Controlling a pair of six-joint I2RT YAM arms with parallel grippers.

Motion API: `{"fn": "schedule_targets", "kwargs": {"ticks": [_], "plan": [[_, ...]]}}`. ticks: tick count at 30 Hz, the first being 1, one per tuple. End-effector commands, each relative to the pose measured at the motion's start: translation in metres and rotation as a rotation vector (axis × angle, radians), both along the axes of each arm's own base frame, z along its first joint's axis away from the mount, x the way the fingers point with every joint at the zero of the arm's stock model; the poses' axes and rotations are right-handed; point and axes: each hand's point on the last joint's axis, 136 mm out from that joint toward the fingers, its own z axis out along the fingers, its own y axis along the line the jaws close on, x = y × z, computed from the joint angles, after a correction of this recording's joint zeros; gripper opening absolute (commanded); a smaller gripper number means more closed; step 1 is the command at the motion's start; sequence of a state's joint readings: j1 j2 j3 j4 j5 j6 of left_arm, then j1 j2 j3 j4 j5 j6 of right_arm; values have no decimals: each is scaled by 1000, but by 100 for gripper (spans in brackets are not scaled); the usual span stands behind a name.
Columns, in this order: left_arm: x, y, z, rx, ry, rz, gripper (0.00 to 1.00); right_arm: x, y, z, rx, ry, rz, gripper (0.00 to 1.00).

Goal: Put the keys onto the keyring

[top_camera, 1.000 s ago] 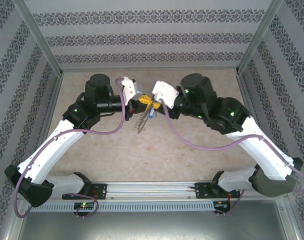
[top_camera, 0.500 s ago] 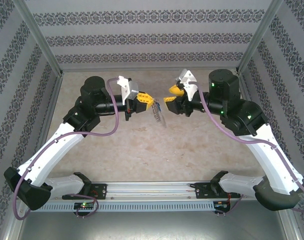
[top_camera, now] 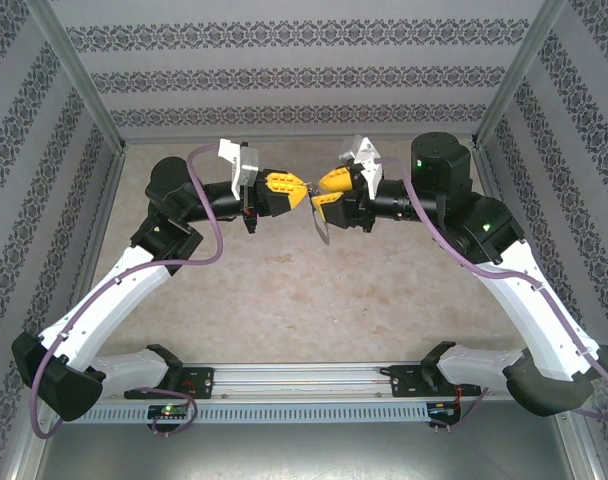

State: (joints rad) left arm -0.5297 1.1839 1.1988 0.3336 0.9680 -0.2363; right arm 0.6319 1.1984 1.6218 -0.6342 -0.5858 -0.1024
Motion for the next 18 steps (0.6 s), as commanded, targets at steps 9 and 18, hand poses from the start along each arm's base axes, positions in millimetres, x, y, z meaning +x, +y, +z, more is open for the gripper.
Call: {"fn": "schedule_targets", "kwargs": {"ticks": [9,18], "plan": [[-14,5,22,-68,-53,-60,0,-12,8,35,86,-57,87,36],[-12,4,23,-62,-54,-67,0,-17,16,32,71,-62,133,14]]}}
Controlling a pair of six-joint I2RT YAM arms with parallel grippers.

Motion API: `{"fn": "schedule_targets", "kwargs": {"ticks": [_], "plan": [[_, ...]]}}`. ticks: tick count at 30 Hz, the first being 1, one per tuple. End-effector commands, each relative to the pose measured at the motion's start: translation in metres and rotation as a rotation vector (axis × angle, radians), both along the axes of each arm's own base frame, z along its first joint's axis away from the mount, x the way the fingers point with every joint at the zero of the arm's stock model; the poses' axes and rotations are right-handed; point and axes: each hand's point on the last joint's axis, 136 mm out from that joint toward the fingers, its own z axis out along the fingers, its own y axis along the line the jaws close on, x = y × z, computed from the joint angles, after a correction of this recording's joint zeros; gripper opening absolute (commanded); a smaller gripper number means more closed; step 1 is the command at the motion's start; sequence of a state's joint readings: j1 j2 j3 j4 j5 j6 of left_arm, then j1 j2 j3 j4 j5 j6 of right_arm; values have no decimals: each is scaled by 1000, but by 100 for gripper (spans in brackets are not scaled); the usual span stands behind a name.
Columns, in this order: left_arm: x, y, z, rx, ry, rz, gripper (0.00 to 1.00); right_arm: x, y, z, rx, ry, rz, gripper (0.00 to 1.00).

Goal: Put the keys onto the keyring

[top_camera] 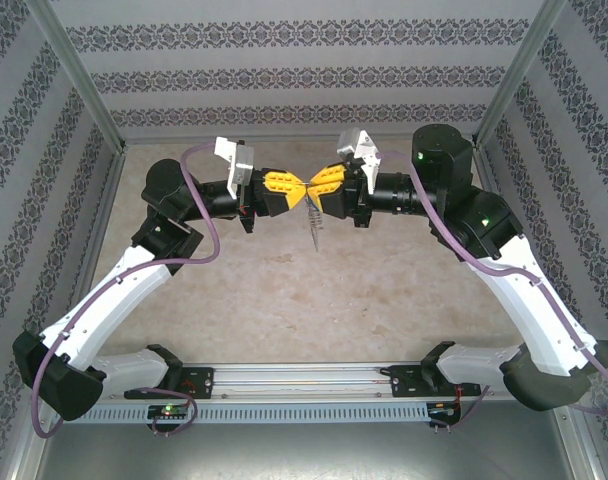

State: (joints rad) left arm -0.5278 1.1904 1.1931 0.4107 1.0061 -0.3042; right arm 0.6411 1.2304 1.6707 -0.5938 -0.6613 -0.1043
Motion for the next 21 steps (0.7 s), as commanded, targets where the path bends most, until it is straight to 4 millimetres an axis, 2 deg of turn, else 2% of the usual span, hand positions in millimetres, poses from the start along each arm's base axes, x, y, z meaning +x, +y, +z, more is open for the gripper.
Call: {"fn": "schedule_targets", "kwargs": {"ticks": [1,4,8,9,11,13,16,21], "plan": [[-5,3,15,-33,-56,-19,0,-10,6,12,18,-29,55,10],[-4,2,12,-22,-48,-17,0,-11,7,12,12,-43,61,0],[2,4,5,13,-51,34,0,-11,8,7,-46,-77,39,0],[3,4,2,34,-57,50,5,-9,7,5,-68,-91,17,0],[4,6,-11,114,-65,83,23,-1,3,-5,-147,-133,-48,0],[7,9,-21,191,-83,125,36,5,0,-15,-244,-167,-98,0],[9,14,-34,283,-107,170,36,6,-4,-31,-374,-186,-96,0],[6,15,-38,322,-118,167,29,3,-2,-37,-420,-200,-71,0]]}}
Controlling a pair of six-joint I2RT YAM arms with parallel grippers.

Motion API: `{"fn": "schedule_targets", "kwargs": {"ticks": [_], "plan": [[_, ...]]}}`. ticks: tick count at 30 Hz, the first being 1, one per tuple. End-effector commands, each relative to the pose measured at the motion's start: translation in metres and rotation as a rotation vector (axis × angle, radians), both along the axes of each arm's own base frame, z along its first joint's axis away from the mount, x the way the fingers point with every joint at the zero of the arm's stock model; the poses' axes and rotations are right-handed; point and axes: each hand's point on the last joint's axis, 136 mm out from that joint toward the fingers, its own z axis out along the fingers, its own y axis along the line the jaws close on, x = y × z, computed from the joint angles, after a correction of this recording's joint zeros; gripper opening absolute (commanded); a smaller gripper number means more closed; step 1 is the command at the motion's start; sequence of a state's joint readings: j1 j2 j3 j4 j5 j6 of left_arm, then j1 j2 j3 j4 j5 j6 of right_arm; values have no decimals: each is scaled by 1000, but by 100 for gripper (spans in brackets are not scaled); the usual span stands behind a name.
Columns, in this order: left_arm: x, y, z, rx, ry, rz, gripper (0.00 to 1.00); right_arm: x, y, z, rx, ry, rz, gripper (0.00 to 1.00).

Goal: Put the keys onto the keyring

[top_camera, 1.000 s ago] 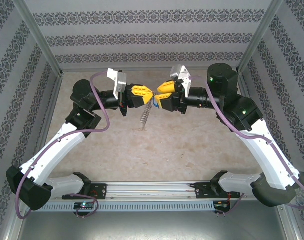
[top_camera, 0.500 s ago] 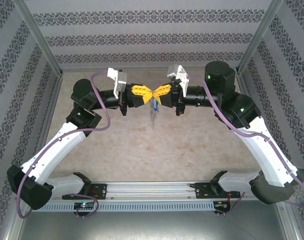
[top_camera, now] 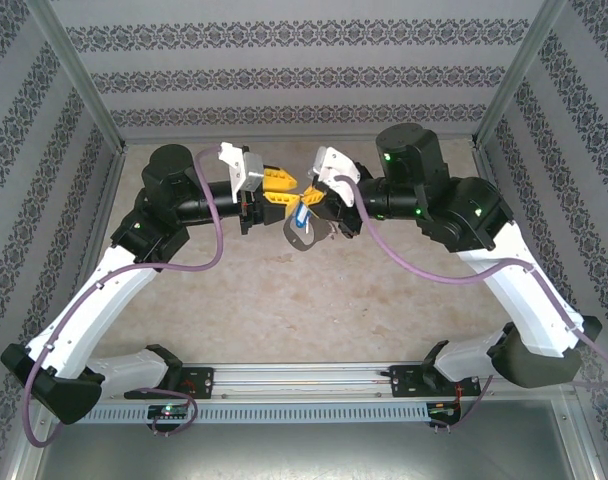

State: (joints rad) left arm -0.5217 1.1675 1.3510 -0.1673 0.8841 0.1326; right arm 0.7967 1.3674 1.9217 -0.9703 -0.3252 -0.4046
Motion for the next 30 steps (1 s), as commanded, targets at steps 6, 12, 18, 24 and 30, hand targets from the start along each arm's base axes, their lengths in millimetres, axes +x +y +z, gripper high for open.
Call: {"fn": "schedule_targets", "kwargs": {"ticks": [6,12,18,24,30], "plan": [[-13,0,-12,91,-18,-31,26,-2,-5,-10,-129,-48,15,0],[-16,-2,-16,120,-13,-55,26,-6,0,-12,-145,-33,49,0],[-14,-7,-20,128,2,-79,24,-9,5,-15,-177,-11,79,0],[-12,-9,-24,136,15,-80,11,-8,9,-18,-202,9,99,0],[-13,-9,-25,133,26,-82,1,-8,12,-8,-196,-13,107,0]]}}
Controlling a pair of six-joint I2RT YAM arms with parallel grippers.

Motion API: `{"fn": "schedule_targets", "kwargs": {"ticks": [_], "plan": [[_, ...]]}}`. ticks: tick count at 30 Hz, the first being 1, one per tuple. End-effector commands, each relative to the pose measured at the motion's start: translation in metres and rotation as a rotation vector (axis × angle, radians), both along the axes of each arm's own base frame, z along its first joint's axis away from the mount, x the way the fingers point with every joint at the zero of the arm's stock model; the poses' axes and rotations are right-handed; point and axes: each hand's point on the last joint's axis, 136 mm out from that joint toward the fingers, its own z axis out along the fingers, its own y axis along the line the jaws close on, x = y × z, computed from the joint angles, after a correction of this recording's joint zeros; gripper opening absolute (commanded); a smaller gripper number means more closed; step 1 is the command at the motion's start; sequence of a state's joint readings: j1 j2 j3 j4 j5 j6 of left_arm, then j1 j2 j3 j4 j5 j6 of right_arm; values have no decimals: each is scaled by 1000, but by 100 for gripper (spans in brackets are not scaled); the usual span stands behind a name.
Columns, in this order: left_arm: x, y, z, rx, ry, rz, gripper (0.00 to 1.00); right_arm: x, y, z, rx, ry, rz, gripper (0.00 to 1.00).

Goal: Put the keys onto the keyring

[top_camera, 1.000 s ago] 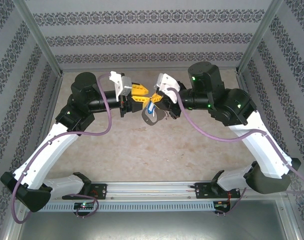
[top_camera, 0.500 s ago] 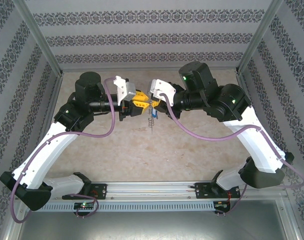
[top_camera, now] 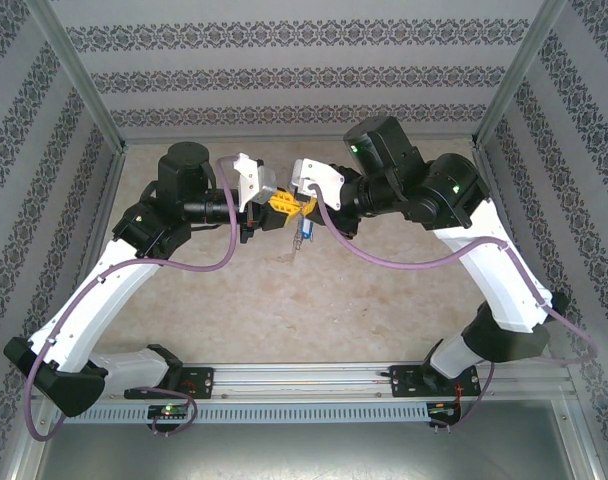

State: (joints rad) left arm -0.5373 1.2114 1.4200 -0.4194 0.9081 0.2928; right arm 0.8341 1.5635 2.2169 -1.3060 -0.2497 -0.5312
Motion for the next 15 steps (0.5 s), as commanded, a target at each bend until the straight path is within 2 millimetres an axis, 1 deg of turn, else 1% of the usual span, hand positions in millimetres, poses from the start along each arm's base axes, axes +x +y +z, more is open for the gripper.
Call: {"fn": "schedule_targets", "kwargs": {"ticks": [1,2,5,7,9,10,13,15], "plan": [[-5,-5,8,-16,-13,-29,0,-8,12,19,50,-40,67,0],[-6,-5,11,-28,-14,-32,0,-9,12,21,50,-40,71,0],[-7,-5,21,-81,-17,-36,0,-10,14,15,48,-18,78,1],[-6,-4,27,-117,-9,-33,0,-12,15,11,54,2,77,11],[-5,-3,31,-148,10,-31,0,-15,14,11,77,12,75,22],[-5,-2,34,-161,11,-30,0,-16,13,13,91,18,75,25],[-5,3,40,-199,23,-36,0,-18,9,17,147,61,61,33],[-5,5,43,-212,17,-38,0,-18,6,20,183,91,52,33]]}}
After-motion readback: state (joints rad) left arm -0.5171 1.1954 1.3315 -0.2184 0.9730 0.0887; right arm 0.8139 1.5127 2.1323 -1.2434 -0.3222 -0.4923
